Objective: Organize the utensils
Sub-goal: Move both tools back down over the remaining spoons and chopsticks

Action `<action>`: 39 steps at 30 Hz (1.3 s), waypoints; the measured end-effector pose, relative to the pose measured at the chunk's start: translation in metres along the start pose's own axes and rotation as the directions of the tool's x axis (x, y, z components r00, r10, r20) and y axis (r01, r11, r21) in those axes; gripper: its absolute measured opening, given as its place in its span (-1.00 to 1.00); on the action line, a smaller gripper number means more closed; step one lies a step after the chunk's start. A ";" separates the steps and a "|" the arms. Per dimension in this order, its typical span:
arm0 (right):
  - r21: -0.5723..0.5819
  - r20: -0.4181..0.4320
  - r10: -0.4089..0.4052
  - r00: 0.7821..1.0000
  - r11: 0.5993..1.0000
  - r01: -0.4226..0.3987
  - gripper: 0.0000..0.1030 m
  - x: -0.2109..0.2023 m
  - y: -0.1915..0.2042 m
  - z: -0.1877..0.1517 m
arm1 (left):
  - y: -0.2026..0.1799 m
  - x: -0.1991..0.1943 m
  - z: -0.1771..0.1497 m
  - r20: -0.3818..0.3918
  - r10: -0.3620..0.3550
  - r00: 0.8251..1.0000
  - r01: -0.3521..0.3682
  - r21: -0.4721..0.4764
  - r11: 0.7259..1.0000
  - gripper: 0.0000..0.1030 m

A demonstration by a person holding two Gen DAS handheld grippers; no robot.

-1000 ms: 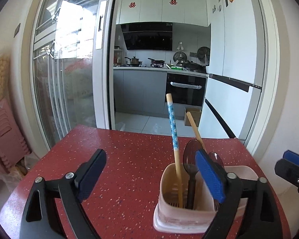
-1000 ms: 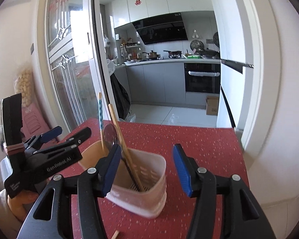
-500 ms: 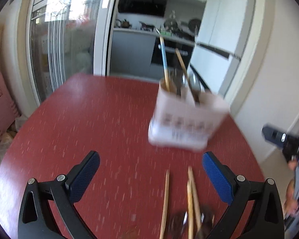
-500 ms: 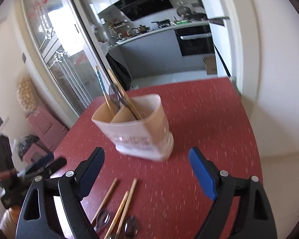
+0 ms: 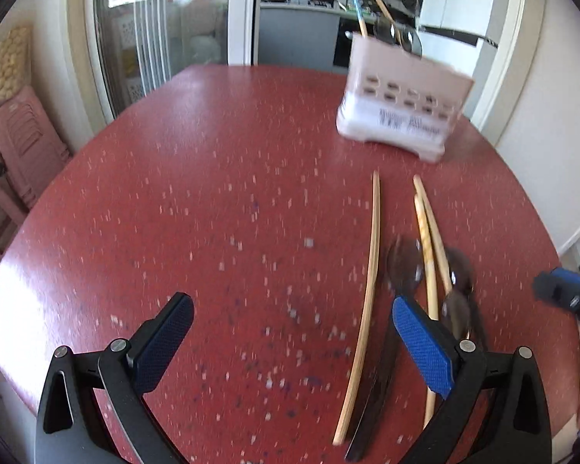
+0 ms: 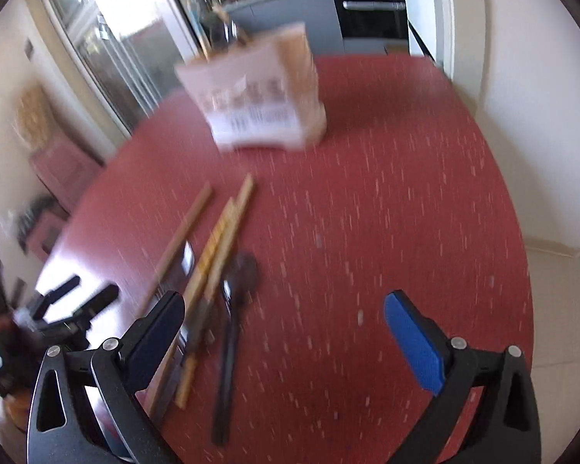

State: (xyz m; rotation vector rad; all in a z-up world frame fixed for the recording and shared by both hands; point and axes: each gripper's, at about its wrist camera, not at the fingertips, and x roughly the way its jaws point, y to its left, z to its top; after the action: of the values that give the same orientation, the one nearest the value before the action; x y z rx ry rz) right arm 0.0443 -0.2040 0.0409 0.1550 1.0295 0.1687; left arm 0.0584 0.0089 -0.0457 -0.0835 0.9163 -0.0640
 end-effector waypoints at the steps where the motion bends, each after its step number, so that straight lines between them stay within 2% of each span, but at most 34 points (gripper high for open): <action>1: 0.006 -0.019 -0.001 1.000 1.000 0.001 1.00 0.004 0.001 -0.007 | 0.001 0.000 -0.003 -0.010 -0.001 1.000 0.001 -0.002 1.000 1.00; 9: 0.006 -0.061 -0.042 0.997 0.999 0.043 1.00 0.010 0.010 -0.026 | 0.004 0.002 -0.012 -0.037 0.022 0.999 -0.021 0.030 0.999 1.00; 19: -0.075 -0.097 -0.131 0.987 0.989 0.124 1.00 0.019 0.028 -0.026 | 0.003 0.010 -0.003 -0.056 0.012 0.998 -0.009 0.054 0.998 1.00; 31: -0.135 -0.115 -0.221 0.969 0.969 0.205 1.00 0.032 0.036 -0.026 | 0.001 0.026 0.006 -0.095 -0.038 0.995 0.047 0.100 0.994 1.00; 39: -0.153 -0.126 -0.231 0.965 0.965 0.211 0.99 0.040 0.038 -0.019 | -0.003 0.041 0.009 -0.129 -0.014 0.992 0.034 0.153 0.988 1.00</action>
State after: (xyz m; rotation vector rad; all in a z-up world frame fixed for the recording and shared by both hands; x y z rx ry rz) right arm 0.0454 -0.1573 0.0056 -0.1011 1.1659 0.0471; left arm 0.0902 0.0028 -0.0720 0.0547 1.0349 -0.1647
